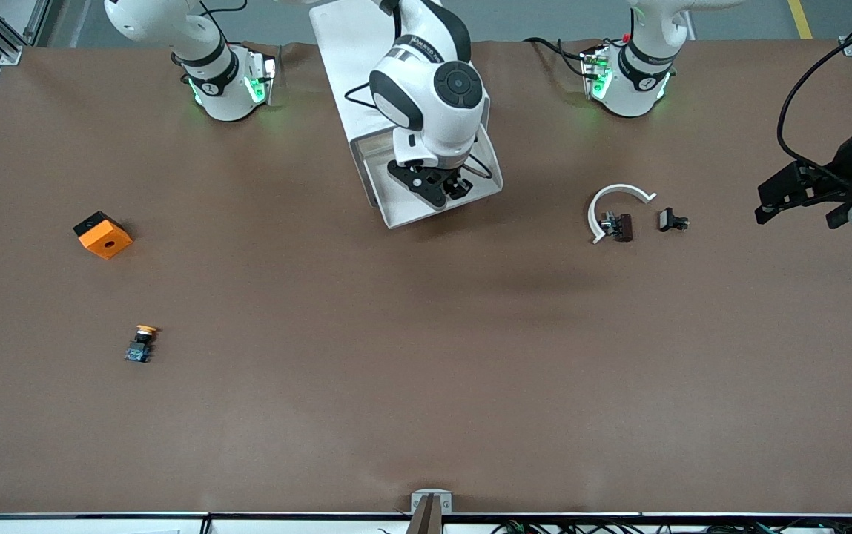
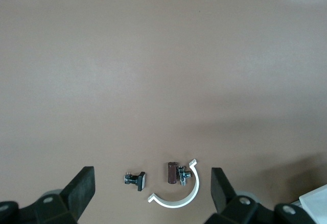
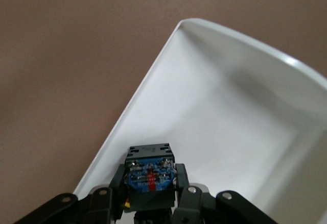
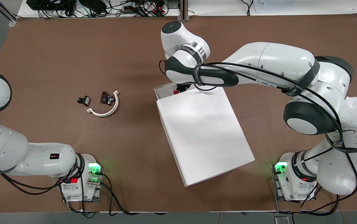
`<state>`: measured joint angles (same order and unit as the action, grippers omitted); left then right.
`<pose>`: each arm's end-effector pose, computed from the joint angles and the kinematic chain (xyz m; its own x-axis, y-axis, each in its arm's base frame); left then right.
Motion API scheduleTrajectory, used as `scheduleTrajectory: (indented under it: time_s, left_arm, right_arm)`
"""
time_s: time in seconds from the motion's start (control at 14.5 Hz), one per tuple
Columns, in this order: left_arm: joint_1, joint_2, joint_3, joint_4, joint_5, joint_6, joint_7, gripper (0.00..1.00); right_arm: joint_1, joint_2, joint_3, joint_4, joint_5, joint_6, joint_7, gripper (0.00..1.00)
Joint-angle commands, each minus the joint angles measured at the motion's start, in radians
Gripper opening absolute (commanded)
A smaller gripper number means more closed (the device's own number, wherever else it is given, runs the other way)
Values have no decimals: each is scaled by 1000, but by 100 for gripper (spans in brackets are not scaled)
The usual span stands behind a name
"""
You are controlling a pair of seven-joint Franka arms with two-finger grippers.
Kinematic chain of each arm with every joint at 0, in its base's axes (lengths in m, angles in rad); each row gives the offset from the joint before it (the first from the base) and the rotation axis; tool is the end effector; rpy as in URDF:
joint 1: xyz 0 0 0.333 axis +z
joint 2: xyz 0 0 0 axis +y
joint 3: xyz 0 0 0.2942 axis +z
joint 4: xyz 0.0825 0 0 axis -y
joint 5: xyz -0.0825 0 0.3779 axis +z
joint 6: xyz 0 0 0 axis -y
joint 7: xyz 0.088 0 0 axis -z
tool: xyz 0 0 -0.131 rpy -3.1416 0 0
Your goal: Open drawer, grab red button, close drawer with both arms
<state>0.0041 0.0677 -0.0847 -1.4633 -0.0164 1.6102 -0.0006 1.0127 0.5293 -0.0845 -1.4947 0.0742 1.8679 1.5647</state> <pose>0.5727 -0.0467 0.5950 0.9938 -0.0784 0.0793 -0.0804 -0.9965 0.0222 0.3856 0.5386 0.3119 0.7913 -0.6109 -0.0251 -0.6008 -0.7845 0.1534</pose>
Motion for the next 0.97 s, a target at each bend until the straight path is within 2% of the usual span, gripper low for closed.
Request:
scheduleTrajectory:
  time_s: [0.0, 0.14, 0.34, 0.48, 0.62, 0.9]
  left_arm:
    - [7, -9, -12, -9, 16, -7, 2, 100]
    - [7, -5, -12, -11, 16, -10, 1, 100]
    - [-1, 26, -15, -9, 10, -9, -2, 100]
    - [-19, 59, -15, -9, 4, 2, -5, 100]
    - [-50, 111, -15, -8, 4, 28, -28, 100]
    - [-122, 199, -15, -9, 4, 126, -122, 100]
  right_arm:
    - [-64, -2, 2, 160, 2, -203, -52, 0]
    - [-124, -9, 0, 244, 24, -304, -121, 0]
    - [-227, -63, -6, 252, 18, -311, -309, 0]
    - [-326, -66, -8, 249, 13, -302, -456, 0]
    - [-434, -61, -6, 231, 15, -241, -624, 0]
    - [-610, -54, -8, 110, 15, -25, -906, 0]
